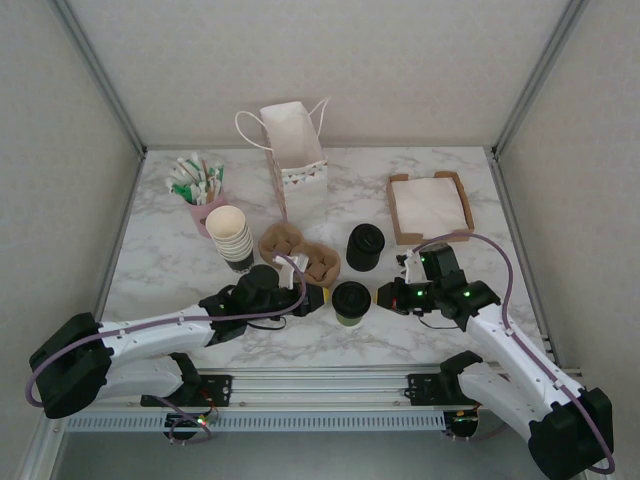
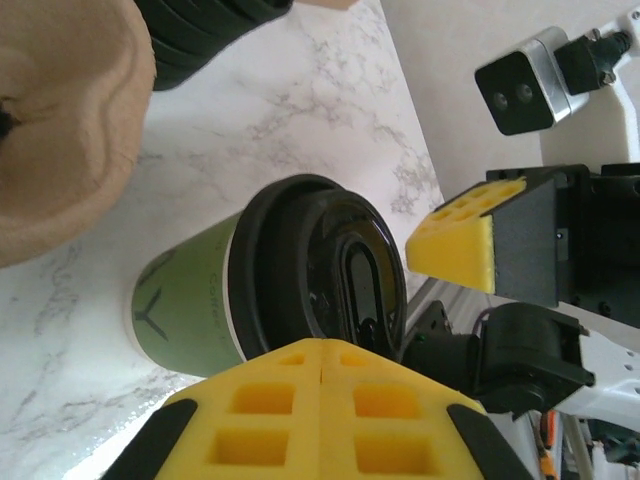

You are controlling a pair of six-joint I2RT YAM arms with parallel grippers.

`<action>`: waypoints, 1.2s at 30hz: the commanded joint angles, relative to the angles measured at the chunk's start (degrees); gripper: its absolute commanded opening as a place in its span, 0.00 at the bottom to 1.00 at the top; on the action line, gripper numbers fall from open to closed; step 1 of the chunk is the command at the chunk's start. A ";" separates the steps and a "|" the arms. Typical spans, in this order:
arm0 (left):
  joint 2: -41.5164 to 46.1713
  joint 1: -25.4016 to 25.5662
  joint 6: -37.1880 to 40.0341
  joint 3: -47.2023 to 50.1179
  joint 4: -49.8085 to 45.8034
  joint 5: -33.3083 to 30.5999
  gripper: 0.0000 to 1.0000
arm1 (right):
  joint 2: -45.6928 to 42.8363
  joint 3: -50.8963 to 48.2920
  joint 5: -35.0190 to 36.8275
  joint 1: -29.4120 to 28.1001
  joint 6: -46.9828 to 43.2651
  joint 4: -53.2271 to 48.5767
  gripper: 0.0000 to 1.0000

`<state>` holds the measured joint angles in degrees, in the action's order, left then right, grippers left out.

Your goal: Pack the takeout coffee

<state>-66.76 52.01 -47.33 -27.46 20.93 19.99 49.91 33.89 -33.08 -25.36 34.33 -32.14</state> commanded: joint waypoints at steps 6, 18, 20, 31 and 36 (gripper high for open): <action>-3.59 0.36 -1.98 1.16 5.36 2.86 0.00 | 0.36 -0.31 -2.58 0.40 0.21 1.62 0.00; -6.62 0.46 -1.92 1.49 6.31 3.25 0.00 | 2.55 -0.59 -4.16 0.36 0.04 3.33 0.00; -6.68 0.45 -1.89 1.78 6.58 3.22 0.00 | 3.15 -0.67 -4.34 0.40 0.13 3.88 0.00; -7.87 0.55 -1.40 2.23 6.78 3.57 0.00 | 7.91 -0.86 -3.27 0.32 -0.66 4.29 0.00; -8.07 0.77 -1.58 2.79 7.33 3.48 0.00 | 9.93 -0.93 -1.47 0.36 -1.71 4.01 0.00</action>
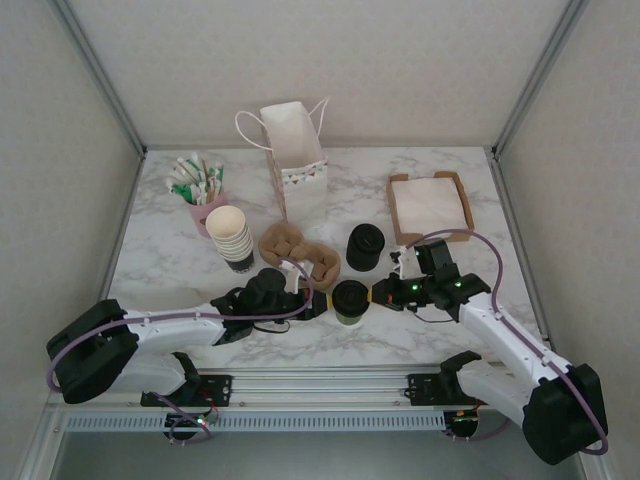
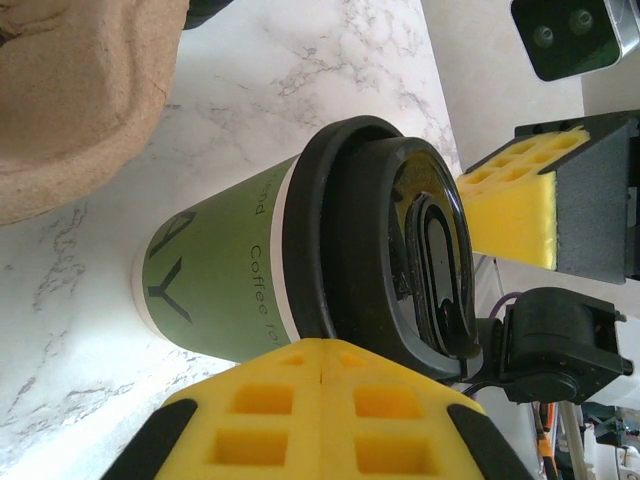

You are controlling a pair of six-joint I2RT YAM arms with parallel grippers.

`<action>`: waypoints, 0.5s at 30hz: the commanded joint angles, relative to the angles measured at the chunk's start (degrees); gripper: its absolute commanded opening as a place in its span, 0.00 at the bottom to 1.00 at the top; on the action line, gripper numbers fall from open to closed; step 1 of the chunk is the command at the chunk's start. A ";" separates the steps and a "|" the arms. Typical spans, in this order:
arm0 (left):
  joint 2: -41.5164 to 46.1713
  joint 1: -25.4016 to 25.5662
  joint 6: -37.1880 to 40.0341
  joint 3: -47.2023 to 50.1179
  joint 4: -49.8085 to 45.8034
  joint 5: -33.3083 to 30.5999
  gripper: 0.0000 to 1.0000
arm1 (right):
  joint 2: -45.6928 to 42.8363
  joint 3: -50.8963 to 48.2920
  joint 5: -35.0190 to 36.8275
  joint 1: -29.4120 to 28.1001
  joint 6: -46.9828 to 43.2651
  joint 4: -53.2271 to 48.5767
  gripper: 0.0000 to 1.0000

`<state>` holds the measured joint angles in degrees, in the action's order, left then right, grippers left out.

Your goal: Pack the takeout coffee

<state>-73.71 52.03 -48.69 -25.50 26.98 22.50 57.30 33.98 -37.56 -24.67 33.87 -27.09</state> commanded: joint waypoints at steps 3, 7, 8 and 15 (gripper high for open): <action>-1.42 0.97 -0.45 1.22 1.75 0.97 0.00 | 3.74 -0.93 3.67 -0.36 -1.87 -1.06 0.00; -2.21 1.53 -0.79 1.24 2.26 0.79 0.00 | 4.88 -0.51 4.11 -0.31 -2.40 -1.04 0.00; -2.45 1.65 -0.92 1.24 2.45 0.79 0.00 | 5.11 -0.20 4.17 -0.31 -2.54 -1.04 0.00; -3.62 3.46 -1.76 0.47 3.26 0.46 0.00 | 7.99 4.75 6.16 -0.35 -5.29 -3.01 0.00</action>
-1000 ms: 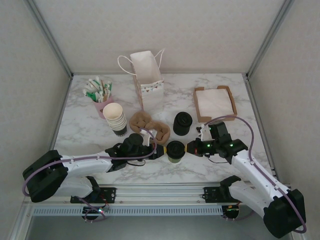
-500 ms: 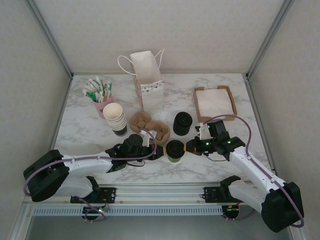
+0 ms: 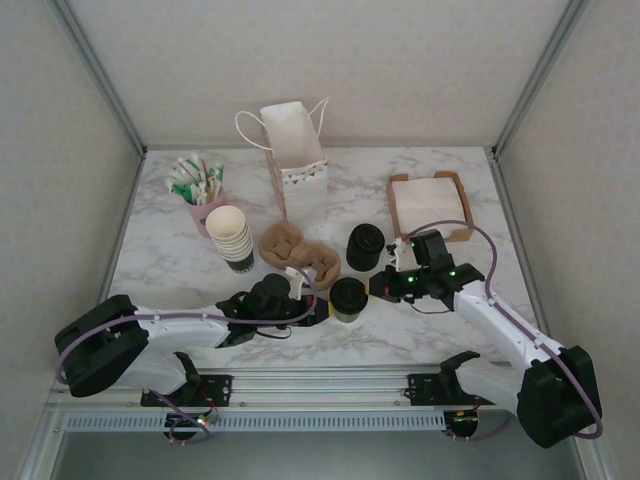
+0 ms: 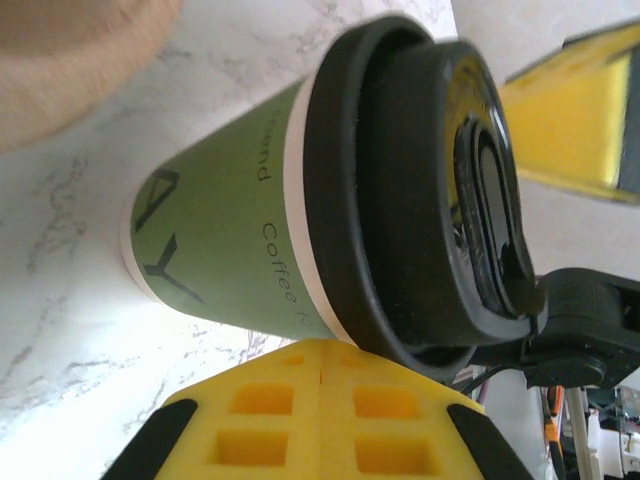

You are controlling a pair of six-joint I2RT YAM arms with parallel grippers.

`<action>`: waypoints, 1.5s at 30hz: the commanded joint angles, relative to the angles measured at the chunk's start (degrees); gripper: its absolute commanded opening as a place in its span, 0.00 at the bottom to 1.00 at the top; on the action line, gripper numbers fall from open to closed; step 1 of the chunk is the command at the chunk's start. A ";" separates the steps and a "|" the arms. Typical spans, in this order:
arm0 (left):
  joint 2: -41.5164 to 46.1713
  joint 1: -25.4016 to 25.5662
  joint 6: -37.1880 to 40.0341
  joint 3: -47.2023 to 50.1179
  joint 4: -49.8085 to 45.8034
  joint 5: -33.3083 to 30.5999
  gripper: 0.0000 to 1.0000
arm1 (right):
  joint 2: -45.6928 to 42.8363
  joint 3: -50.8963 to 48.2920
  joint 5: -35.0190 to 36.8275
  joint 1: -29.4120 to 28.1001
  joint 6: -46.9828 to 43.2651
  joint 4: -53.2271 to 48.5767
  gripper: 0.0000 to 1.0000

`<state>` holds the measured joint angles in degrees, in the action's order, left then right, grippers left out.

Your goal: Pack the takeout coffee

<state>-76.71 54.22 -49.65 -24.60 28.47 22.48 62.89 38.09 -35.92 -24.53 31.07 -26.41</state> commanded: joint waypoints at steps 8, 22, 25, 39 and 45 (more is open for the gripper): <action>0.36 2.28 -1.77 -0.45 0.68 -1.31 0.00 | 5.79 6.01 6.79 -0.37 -5.24 -5.66 0.00; 8.10 0.93 0.01 -0.38 -8.30 -5.08 0.00 | 2.27 9.23 5.62 -0.17 -5.13 -9.60 0.03; 10.87 -1.29 0.90 -0.86 -11.44 -4.19 0.00 | 0.05 7.34 4.16 -0.23 -3.39 -9.02 0.04; 6.58 -9.13 6.57 -8.04 -14.28 2.71 0.08 | -8.31 -2.91 -1.66 -2.28 8.62 -1.00 0.04; 1.09 -9.22 6.16 -8.73 -10.27 5.14 0.08 | -6.63 -3.72 -1.01 -4.46 10.10 1.50 0.04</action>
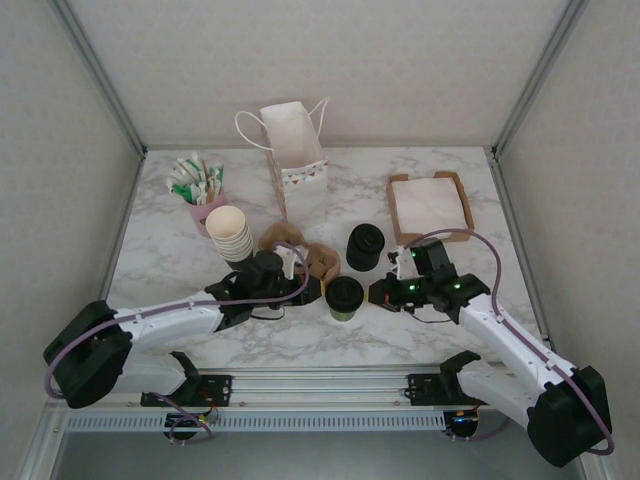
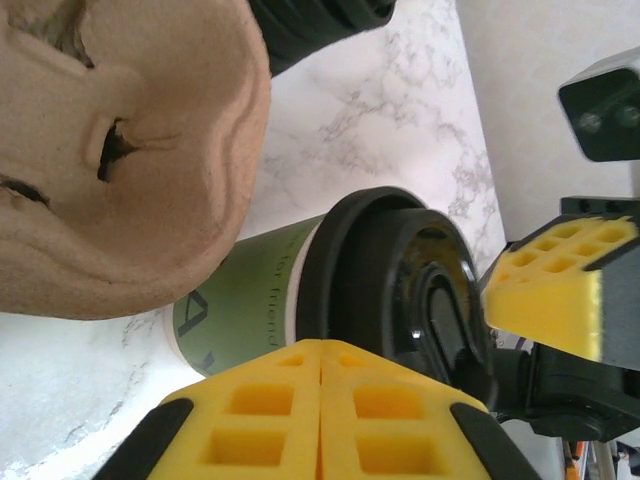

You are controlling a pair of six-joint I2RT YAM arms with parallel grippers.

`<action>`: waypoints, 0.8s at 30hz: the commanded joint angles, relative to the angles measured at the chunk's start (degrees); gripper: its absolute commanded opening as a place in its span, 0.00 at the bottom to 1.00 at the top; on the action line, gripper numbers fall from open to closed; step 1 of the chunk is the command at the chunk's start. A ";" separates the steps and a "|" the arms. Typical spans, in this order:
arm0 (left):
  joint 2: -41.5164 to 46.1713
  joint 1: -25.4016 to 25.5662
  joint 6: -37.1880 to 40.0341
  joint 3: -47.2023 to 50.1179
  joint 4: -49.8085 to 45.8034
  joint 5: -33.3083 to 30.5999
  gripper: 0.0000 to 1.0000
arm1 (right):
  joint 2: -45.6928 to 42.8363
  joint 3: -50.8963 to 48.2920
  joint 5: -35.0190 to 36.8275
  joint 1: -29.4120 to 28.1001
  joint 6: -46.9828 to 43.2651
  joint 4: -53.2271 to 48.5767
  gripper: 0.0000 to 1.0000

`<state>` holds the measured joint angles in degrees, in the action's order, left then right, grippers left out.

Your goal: Pack the takeout coffee

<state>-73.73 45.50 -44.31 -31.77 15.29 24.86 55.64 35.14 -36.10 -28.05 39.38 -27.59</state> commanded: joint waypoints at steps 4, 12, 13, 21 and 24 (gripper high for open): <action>-2.75 -0.41 0.53 -1.15 4.03 3.44 0.08 | 1.61 -0.51 -0.24 -1.77 1.92 3.13 0.04; -1.76 0.29 -0.19 0.00 4.14 3.29 0.08 | 2.67 -0.40 0.90 -2.01 1.32 2.52 0.04; -1.85 0.44 -0.28 0.24 4.14 3.20 0.08 | 2.74 -0.50 1.03 -2.09 1.22 2.53 0.04; -1.64 0.56 -1.28 2.61 5.81 2.47 0.08 | 3.37 -0.22 2.69 -2.95 0.41 1.14 0.03; -1.34 0.65 -1.65 3.37 6.13 2.16 0.07 | 4.17 -0.51 3.92 -3.78 0.10 0.80 0.03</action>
<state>-76.27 45.67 -45.21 -29.32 18.83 26.41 58.48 35.14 -34.52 -30.63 40.25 -24.99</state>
